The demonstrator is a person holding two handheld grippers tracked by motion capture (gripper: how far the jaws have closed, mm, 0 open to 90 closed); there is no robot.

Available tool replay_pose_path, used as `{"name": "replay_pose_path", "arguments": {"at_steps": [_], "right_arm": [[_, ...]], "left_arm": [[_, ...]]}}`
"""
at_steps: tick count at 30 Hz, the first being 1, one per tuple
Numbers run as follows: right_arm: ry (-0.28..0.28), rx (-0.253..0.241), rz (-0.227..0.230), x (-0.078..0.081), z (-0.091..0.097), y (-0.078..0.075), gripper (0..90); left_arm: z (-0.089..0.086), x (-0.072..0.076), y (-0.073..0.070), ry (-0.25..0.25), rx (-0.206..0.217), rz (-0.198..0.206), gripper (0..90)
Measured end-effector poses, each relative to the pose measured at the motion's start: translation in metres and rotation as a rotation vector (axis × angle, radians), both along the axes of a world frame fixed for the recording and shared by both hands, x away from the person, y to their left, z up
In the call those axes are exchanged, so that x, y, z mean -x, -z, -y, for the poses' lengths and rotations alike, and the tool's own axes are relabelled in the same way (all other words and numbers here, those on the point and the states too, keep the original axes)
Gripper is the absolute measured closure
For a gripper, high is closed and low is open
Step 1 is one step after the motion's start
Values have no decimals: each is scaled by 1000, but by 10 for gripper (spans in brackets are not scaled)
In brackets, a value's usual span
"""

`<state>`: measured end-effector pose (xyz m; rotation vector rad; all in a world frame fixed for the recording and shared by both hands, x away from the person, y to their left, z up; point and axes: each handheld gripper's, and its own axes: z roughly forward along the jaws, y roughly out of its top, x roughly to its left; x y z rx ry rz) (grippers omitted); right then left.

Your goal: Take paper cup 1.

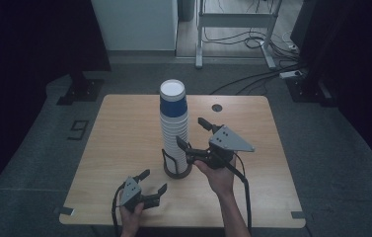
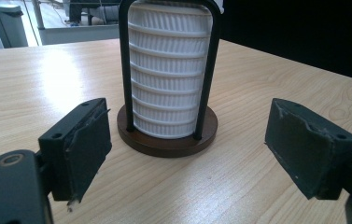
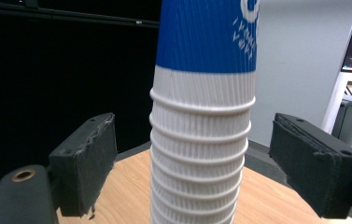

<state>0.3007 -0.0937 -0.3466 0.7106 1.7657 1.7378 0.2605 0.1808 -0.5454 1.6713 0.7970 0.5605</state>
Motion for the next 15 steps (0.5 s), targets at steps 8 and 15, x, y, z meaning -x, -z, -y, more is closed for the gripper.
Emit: {"name": "replay_pose_path", "arguments": {"at_steps": [8, 15], "right_arm": [[-16, 20, -9, -15, -3, -13, 146], [-23, 9, -9, -25, -9, -23, 126]], "left_arm": [[0, 0, 0, 1, -1, 2, 143], [0, 0, 0, 7, 0, 2, 143]]}}
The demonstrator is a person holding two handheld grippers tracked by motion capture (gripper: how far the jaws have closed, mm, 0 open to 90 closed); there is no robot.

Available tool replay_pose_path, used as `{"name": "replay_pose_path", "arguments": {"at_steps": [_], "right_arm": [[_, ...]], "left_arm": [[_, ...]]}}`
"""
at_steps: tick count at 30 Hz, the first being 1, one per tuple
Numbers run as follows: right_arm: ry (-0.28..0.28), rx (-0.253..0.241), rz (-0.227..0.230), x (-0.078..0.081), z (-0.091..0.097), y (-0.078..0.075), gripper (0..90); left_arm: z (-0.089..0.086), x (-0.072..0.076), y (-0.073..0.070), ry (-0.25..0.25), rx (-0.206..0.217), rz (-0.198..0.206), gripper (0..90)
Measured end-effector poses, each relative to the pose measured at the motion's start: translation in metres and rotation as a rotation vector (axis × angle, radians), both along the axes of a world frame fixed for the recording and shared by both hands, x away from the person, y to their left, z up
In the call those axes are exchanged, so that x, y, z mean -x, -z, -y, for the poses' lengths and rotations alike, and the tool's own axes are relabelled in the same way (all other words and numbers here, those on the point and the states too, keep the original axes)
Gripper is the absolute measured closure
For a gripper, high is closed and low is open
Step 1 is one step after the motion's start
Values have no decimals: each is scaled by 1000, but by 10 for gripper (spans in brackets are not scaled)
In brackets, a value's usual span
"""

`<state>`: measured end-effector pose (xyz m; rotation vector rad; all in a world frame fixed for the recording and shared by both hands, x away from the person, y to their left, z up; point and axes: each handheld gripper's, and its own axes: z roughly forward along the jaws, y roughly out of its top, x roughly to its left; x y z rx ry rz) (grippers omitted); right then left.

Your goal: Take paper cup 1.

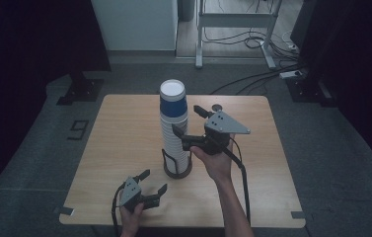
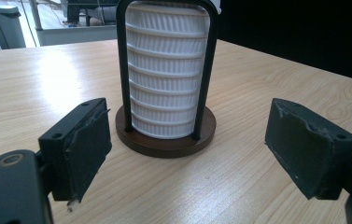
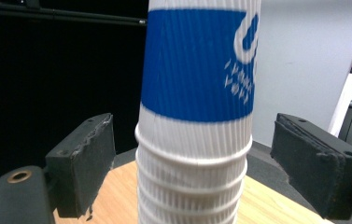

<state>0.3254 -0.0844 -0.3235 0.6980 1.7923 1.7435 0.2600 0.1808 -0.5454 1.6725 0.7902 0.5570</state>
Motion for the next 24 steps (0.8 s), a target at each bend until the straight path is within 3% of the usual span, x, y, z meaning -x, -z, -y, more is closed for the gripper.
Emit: {"name": "replay_pose_path", "arguments": {"at_steps": [8, 15, 24], "right_arm": [[-12, 3, -12, -12, -10, -6, 127], [9, 15, -14, -23, -19, -12, 130], [-6, 16, -38, -35, -27, -11, 122]], "left_arm": [[0, 0, 0, -3, 0, -1, 143], [0, 0, 0, 2, 2, 2, 143], [-1, 0, 0, 5, 8, 2, 143]]}}
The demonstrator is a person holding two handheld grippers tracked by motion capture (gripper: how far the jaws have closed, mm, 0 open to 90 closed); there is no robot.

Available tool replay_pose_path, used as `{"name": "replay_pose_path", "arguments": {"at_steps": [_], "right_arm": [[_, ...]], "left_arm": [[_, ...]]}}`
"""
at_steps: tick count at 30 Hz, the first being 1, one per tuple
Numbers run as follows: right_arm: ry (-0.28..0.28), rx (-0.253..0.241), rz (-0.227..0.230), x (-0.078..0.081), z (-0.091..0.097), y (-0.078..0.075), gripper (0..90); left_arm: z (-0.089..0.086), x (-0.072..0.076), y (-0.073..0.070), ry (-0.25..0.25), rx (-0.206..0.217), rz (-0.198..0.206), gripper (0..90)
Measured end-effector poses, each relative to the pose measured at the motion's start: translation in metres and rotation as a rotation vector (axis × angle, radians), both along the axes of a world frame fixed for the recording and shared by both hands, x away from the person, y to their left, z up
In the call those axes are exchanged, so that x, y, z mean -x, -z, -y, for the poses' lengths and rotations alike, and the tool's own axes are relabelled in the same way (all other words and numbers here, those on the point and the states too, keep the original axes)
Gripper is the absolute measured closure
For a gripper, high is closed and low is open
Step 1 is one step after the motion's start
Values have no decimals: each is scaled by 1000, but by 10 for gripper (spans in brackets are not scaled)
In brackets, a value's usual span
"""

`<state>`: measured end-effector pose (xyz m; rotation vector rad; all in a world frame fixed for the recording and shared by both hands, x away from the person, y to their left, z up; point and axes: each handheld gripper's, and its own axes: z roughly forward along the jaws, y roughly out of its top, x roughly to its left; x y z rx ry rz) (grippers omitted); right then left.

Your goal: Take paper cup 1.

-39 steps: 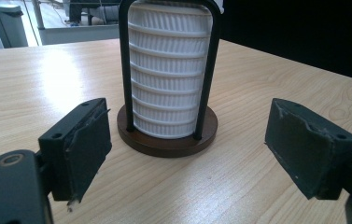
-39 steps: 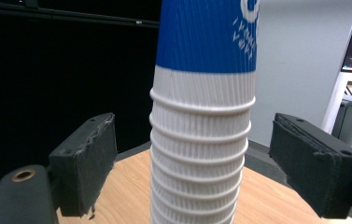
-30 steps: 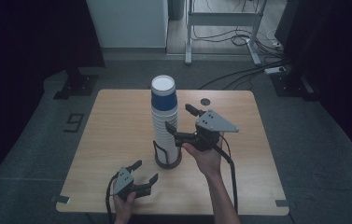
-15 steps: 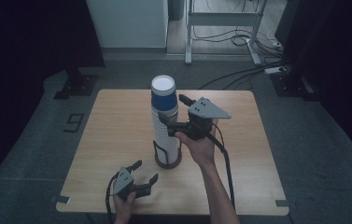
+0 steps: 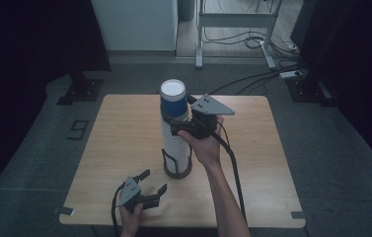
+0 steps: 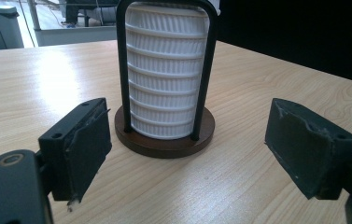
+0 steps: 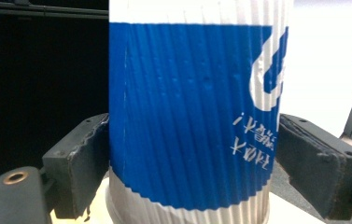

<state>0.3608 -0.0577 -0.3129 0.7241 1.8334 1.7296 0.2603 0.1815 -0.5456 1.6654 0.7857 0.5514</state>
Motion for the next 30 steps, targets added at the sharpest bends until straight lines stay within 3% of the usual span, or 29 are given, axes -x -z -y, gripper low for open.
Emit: {"name": "replay_pose_path", "arguments": {"at_steps": [11, 13, 21, 30], "right_arm": [[-4, 18, -6, -6, -7, -1, 127], [-15, 22, -9, -8, -9, -1, 175], [-11, 26, -8, -9, -9, -3, 184], [-14, 0, 8, -7, -8, -10, 192]], "left_arm": [[0, 0, 0, 3, 4, -3, 143], [0, 0, 0, 3, 4, -4, 143], [0, 0, 0, 4, 3, -4, 143], [0, 0, 0, 4, 4, -4, 143]]}}
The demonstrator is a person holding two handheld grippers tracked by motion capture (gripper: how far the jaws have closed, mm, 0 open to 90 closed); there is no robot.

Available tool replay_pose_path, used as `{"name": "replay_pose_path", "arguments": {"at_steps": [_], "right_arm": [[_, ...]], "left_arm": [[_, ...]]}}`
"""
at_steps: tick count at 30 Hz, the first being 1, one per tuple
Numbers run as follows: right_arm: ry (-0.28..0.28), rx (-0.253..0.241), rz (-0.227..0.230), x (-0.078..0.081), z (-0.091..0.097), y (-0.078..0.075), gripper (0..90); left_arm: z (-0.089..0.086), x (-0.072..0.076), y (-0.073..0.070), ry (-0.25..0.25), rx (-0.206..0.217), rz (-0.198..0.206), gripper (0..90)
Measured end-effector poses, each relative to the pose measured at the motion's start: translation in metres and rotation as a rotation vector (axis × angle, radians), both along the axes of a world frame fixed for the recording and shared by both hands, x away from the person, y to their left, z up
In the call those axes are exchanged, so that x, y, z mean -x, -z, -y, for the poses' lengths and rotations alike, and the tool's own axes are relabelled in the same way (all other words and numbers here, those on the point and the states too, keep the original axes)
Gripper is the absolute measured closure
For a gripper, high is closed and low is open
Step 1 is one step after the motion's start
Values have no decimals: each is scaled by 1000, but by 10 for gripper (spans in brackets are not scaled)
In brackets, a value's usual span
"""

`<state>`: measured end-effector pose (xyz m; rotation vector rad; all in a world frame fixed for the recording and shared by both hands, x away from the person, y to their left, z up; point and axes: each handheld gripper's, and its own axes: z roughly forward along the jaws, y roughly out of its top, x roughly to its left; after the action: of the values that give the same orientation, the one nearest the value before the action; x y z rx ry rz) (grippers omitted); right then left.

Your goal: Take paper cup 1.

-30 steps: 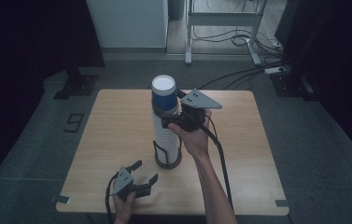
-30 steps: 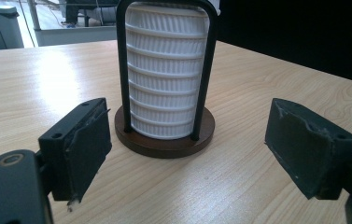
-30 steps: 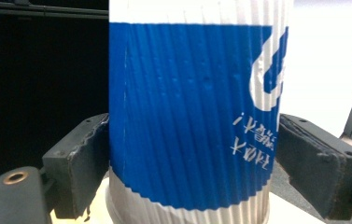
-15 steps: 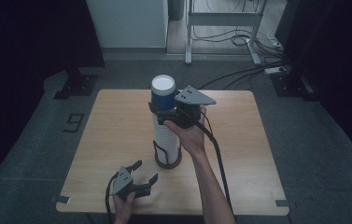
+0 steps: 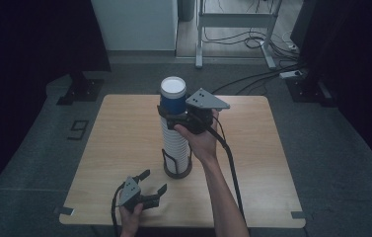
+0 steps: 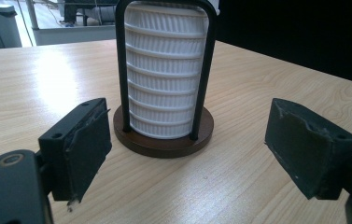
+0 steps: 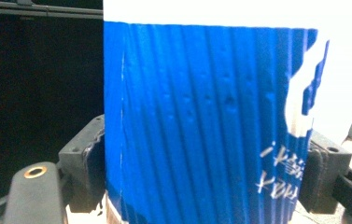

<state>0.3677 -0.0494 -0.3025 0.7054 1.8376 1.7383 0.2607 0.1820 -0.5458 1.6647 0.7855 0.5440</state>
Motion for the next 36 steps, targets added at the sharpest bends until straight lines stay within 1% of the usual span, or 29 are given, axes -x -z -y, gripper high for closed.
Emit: {"name": "replay_pose_path", "arguments": {"at_steps": [2, 3, 4, 6, 7, 11, 12, 13, 18, 19, 22, 23, 24, 25, 28, 36], "right_arm": [[2, 1, 5, 0, 0, -1, 193], [-1, -9, 7, 1, 1, -4, 195], [-1, -9, 7, 1, 1, -4, 195], [11, -7, 34, 2, 1, -7, 200], [2, -18, 31, 3, 1, -8, 202], [-3, -16, 22, 2, 1, -11, 204], [-4, -27, 21, 2, 1, -13, 206], [-4, -27, 21, 2, 1, -13, 206], [-6, -32, 39, 4, 1, -19, 210], [-4, -45, 43, 4, 2, -22, 211], [-3, -52, 51, 4, 4, -26, 212], [0, -70, 57, 5, 6, -30, 213], [0, -70, 57, 5, 6, -30, 213], [1, -73, 69, 7, 8, -32, 214], [1, -77, 74, 10, 9, -34, 215], [1, -91, 78, 10, 12, -36, 216]], "left_arm": [[0, 0, 0, 0, 0, 0, 143], [0, 0, 0, -1, 0, 0, 143], [0, 0, 0, -1, 0, 0, 143], [0, 0, 0, -1, 0, 0, 143], [0, 0, 0, 2, 0, 0, 143], [0, 0, 0, 1, 0, 1, 144], [0, 0, 0, 1, 0, 0, 144], [0, 0, 0, 1, 0, 0, 143], [0, 0, 0, 0, 0, 1, 143], [0, 0, 0, 1, 0, 1, 143], [0, 0, 0, 1, 2, 0, 143], [0, 0, 0, 1, 2, -1, 143], [0, 0, 0, 1, 2, -1, 143], [0, 0, 0, 1, 0, -1, 144], [0, 0, 0, 1, 0, 0, 144], [0, 0, 0, 1, -1, -3, 143]]}}
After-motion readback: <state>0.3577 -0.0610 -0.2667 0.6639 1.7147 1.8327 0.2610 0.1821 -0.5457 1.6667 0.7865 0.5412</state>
